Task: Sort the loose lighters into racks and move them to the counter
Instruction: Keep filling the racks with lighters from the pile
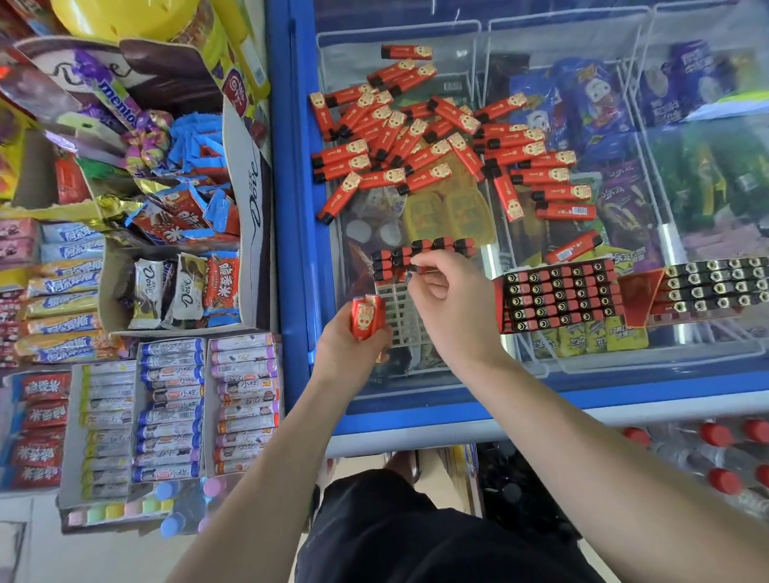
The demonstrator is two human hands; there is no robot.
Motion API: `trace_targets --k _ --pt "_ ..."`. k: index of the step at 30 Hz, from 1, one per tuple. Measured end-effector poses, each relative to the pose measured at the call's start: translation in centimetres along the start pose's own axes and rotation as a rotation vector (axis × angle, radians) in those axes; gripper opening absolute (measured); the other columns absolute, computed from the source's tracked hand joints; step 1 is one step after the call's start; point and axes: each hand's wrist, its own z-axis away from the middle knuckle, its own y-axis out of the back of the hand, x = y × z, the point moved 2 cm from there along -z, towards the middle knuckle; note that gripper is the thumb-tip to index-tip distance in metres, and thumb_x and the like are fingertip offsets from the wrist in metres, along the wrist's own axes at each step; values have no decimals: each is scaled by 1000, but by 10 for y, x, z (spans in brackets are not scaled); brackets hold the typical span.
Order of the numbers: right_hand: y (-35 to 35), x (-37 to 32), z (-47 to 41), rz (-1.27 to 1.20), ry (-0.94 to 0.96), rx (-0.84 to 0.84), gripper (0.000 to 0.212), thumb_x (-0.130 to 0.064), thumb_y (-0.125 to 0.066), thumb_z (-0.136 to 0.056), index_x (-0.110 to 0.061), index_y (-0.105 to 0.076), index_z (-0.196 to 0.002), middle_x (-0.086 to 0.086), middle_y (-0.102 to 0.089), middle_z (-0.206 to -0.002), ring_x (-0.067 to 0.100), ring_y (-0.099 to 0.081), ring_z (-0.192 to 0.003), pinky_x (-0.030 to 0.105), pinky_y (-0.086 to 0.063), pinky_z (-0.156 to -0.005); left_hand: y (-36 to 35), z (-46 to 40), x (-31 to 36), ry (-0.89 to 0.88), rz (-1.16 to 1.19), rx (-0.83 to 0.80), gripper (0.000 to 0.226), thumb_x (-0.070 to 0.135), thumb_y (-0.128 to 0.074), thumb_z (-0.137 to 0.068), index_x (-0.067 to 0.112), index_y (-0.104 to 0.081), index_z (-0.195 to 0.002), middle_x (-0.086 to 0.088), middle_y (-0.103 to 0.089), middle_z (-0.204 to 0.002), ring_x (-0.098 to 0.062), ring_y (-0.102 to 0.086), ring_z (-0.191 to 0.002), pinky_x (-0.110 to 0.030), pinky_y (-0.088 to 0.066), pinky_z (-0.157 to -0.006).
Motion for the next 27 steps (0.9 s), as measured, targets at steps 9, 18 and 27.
trace_targets --k 9,18,27 --pt "-9 0 3 -219 -329 -7 16 -10 -64 -94 -20 -74 -102 -7 -75 -99 7 -70 -97 16 -53 -84 0 2 3 -46 -58 7 22 20 -76 -89 31 -66 -104 -1 -75 -92 -25 -74 -86 -51 -63 -82" --pt "-15 5 -8 -436 -772 1 25 -28 -74 -91 -6 -64 -99 3 -69 -71 15 -63 -59 38 -60 -73 1 8 7 -72 -29 20 20 26 -80 -89 29 -69 -105 4 -74 -91 -18 -73 -88 -30 -61 -77" --pt "0 3 7 -248 -635 -208 18 -31 -67 -91 -20 -66 -105 -3 -71 -98 14 -67 -92 39 -55 -88 -8 18 20 -49 133 -44 21 16 -81 -89 20 -71 -107 -9 -78 -92 -25 -77 -82 -33 -66 -72"
